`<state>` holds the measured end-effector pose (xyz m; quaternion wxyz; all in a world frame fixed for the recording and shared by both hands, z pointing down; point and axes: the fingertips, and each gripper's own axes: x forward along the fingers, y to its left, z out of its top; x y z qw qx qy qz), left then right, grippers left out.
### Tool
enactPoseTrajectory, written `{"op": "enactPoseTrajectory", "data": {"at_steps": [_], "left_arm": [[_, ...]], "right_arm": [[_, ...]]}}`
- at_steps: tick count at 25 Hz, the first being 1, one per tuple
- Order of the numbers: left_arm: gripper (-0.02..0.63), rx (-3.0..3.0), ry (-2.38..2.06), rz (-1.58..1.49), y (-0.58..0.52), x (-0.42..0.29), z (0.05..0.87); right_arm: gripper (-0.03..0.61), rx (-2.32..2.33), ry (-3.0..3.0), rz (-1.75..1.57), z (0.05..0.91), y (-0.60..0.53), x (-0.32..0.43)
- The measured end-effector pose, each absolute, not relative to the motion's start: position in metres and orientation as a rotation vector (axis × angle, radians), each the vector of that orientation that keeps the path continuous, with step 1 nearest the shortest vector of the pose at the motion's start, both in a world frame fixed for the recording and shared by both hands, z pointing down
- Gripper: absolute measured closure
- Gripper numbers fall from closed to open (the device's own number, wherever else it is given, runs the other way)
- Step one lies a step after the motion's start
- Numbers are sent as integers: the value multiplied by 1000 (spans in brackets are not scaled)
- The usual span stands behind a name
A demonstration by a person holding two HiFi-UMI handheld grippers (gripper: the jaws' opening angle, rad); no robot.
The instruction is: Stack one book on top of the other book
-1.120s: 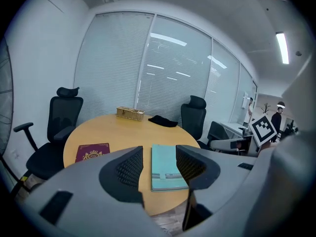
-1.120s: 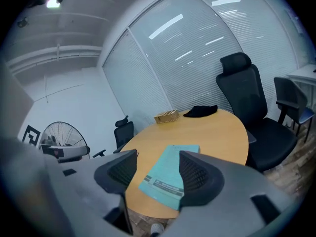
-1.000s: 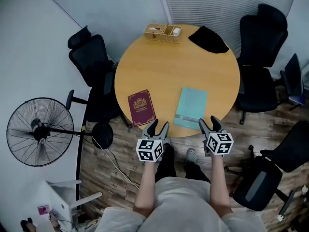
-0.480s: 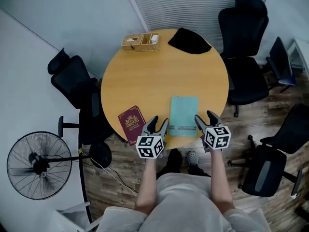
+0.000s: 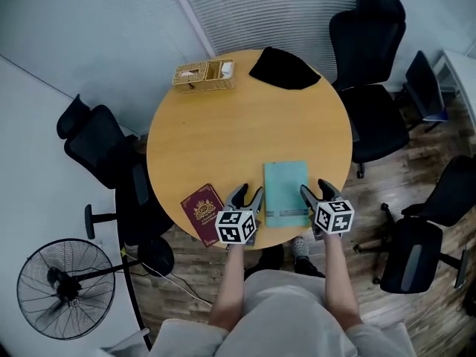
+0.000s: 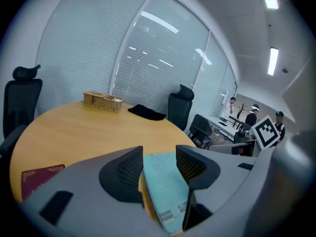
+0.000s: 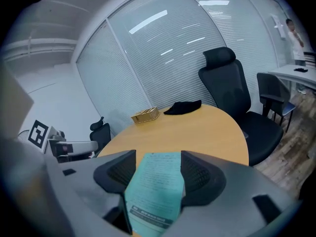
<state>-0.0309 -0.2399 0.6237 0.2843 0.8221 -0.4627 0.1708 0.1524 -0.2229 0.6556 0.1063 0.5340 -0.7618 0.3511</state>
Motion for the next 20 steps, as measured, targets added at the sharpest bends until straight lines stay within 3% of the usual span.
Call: {"op": "enactPoseTrajectory", "data": {"at_steps": [5,20], "left_arm": [[391,2143,-1158,601,-243,-17,672],[391,1971,-1052,649,-225,10,773]], "right_arm": [[308,1589,-2174,1097,684,-222,151],[308,1535,-2044,1272,773,-193,141]]}}
